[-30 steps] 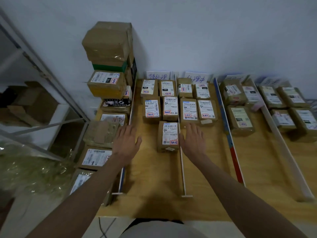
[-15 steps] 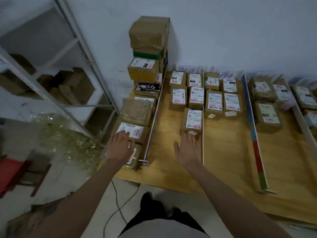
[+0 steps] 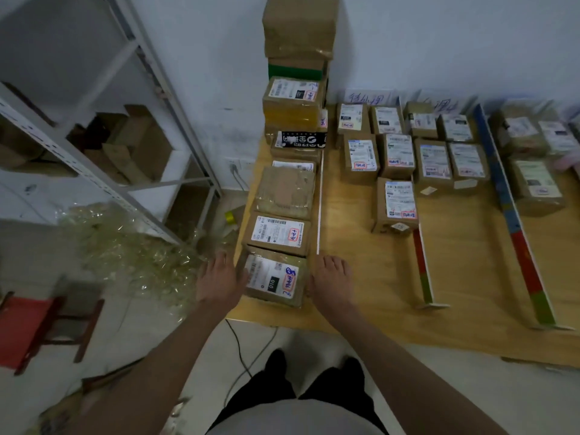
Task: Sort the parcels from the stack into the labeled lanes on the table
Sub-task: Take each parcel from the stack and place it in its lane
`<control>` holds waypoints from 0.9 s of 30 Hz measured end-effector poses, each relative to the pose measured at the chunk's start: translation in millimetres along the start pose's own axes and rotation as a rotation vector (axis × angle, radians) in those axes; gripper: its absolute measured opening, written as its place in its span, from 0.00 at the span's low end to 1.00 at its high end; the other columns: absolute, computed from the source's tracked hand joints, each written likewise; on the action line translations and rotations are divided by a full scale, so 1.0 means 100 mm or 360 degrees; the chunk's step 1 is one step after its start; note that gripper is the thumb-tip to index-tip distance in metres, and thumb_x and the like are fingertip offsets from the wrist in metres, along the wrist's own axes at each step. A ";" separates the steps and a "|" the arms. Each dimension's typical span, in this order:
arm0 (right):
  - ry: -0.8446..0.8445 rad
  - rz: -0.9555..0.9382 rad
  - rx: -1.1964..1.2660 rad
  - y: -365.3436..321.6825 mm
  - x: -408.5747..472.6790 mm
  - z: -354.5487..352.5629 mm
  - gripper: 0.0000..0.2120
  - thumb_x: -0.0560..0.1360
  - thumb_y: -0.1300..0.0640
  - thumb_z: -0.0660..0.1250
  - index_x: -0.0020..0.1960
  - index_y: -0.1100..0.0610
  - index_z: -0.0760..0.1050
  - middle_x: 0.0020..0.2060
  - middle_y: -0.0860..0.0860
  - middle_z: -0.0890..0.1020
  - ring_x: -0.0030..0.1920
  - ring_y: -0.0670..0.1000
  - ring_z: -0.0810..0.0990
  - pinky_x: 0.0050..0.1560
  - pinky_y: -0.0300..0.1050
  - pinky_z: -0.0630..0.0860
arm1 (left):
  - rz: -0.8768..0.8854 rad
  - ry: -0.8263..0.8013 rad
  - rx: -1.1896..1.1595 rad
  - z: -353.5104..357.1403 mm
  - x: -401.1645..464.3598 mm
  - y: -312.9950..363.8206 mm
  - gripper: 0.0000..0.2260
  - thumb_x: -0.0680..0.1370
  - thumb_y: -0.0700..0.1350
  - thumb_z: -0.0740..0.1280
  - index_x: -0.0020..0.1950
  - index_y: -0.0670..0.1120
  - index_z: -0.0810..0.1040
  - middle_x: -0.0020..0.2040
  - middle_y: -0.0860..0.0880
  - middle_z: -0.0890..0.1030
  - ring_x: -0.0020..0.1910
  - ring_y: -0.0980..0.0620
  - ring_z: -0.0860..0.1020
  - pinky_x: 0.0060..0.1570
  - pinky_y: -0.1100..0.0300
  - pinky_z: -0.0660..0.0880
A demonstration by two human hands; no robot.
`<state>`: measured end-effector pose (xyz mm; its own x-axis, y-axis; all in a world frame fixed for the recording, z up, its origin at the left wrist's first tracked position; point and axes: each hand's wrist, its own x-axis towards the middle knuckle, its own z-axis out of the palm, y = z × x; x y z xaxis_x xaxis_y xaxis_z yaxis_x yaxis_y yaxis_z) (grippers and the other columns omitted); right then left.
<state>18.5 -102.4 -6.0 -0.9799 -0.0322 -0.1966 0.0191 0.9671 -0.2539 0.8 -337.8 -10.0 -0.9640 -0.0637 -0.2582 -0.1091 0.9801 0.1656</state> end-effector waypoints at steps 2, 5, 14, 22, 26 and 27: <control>-0.0078 -0.0007 -0.0042 -0.16 0.02 0.09 0.17 0.81 0.52 0.56 0.66 0.59 0.71 0.61 0.56 0.78 0.65 0.59 0.72 0.71 0.56 0.62 | 0.0037 -0.0123 0.0009 0.07 0.03 -0.10 0.24 0.81 0.58 0.57 0.71 0.43 0.66 0.67 0.42 0.72 0.66 0.41 0.71 0.68 0.45 0.66; -0.0117 0.0045 -0.0059 -0.34 0.00 0.17 0.14 0.81 0.53 0.58 0.62 0.59 0.72 0.58 0.57 0.79 0.63 0.59 0.74 0.69 0.56 0.65 | 0.0105 -0.0249 0.0007 0.19 0.05 -0.20 0.27 0.79 0.60 0.60 0.72 0.45 0.64 0.67 0.44 0.73 0.66 0.43 0.72 0.69 0.46 0.65; -0.0218 0.0099 -0.0104 -0.59 -0.01 0.23 0.14 0.82 0.52 0.58 0.64 0.57 0.70 0.63 0.54 0.75 0.64 0.56 0.69 0.65 0.50 0.65 | 0.0133 -0.0263 -0.0306 0.17 0.15 -0.54 0.30 0.79 0.54 0.66 0.77 0.51 0.58 0.67 0.44 0.72 0.65 0.41 0.72 0.66 0.44 0.68; -0.0469 0.0047 -0.0068 -0.89 -0.01 0.40 0.21 0.80 0.42 0.61 0.64 0.56 0.69 0.58 0.53 0.80 0.61 0.57 0.76 0.62 0.53 0.62 | -0.0795 -0.0340 -0.1256 0.33 -0.18 -0.60 0.33 0.75 0.59 0.70 0.72 0.41 0.66 0.67 0.42 0.73 0.65 0.41 0.74 0.63 0.49 0.72; -0.0604 -0.0067 -0.0028 -1.03 -0.03 0.47 0.17 0.79 0.42 0.62 0.59 0.55 0.73 0.54 0.53 0.82 0.58 0.57 0.77 0.60 0.53 0.62 | -0.0871 -0.0551 -0.1582 0.42 -0.33 -0.68 0.27 0.67 0.66 0.69 0.59 0.50 0.79 0.56 0.48 0.84 0.53 0.47 0.82 0.57 0.48 0.79; -0.0633 -0.0092 0.0010 -1.06 -0.03 0.45 0.17 0.79 0.43 0.62 0.58 0.55 0.73 0.54 0.52 0.82 0.58 0.56 0.77 0.61 0.52 0.61 | -0.0887 -0.0510 -0.1547 0.43 -0.35 -0.74 0.28 0.66 0.66 0.68 0.58 0.49 0.78 0.55 0.47 0.83 0.53 0.46 0.82 0.56 0.47 0.79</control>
<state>28.8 -216.3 -21.4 -0.8261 -0.1831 -0.5329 -0.0314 0.9592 -0.2809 52.6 -399.7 -53.8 -0.6338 -0.2539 -0.7307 -0.7721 0.2655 0.5774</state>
